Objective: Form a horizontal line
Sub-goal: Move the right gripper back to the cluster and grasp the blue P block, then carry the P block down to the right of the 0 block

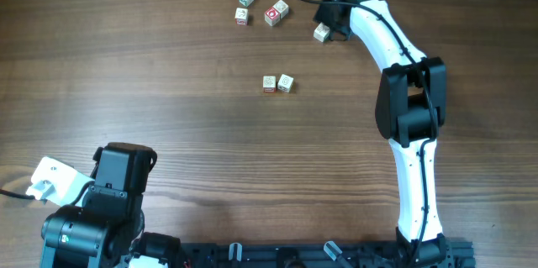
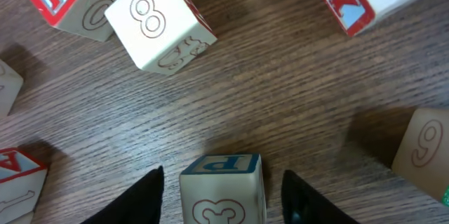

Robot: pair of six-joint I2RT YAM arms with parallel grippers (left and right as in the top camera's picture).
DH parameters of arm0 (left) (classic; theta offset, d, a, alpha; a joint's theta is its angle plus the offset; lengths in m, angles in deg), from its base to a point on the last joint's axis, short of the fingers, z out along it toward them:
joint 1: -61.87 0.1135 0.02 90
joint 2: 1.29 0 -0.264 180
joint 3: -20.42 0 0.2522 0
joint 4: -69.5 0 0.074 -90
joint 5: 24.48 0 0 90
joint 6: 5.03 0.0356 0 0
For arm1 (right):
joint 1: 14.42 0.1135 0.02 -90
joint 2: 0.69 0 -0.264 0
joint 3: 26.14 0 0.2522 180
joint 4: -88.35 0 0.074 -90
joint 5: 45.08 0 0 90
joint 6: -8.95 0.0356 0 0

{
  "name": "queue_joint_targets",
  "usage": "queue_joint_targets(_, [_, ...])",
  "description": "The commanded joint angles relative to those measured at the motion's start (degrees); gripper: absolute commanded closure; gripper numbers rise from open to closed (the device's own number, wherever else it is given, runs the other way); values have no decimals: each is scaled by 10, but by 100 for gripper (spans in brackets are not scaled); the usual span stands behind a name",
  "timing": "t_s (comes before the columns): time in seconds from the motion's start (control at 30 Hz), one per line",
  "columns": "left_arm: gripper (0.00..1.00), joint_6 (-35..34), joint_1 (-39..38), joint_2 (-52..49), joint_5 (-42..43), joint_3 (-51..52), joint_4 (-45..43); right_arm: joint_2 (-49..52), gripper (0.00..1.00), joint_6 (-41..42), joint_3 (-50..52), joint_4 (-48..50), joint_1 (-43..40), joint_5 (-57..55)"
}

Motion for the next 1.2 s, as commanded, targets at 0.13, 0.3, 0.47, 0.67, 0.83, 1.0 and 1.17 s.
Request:
queue_joint_targets(0.13, [0, -12, 5, 2, -3, 1, 0, 8, 63, 4, 5, 0, 2, 7])
queue_joint_targets(0.3, [0, -12, 5, 2, -3, 1, 0, 6, 67, 4, 3, 9, 2, 10])
queue_joint_targets(0.47, [0, -12, 5, 2, -3, 1, 0, -10, 71, 2, 0, 10, 2, 9])
queue_joint_targets(0.67, [0, -12, 5, 2, -3, 1, 0, -47, 72, 2, 0, 9, 2, 10])
queue_joint_targets(0.83, [0, -12, 5, 2, -3, 1, 0, -91, 73, -16, 0, 2, 2, 26])
queue_joint_targets(1.0, [0, -12, 5, 2, -3, 1, 0, -135, 73, -29, 0, -17, 2, 64])
queue_joint_targets(1.17, [0, -12, 5, 2, -3, 1, 0, -164, 76, -29, 0, -71, 2, 75])
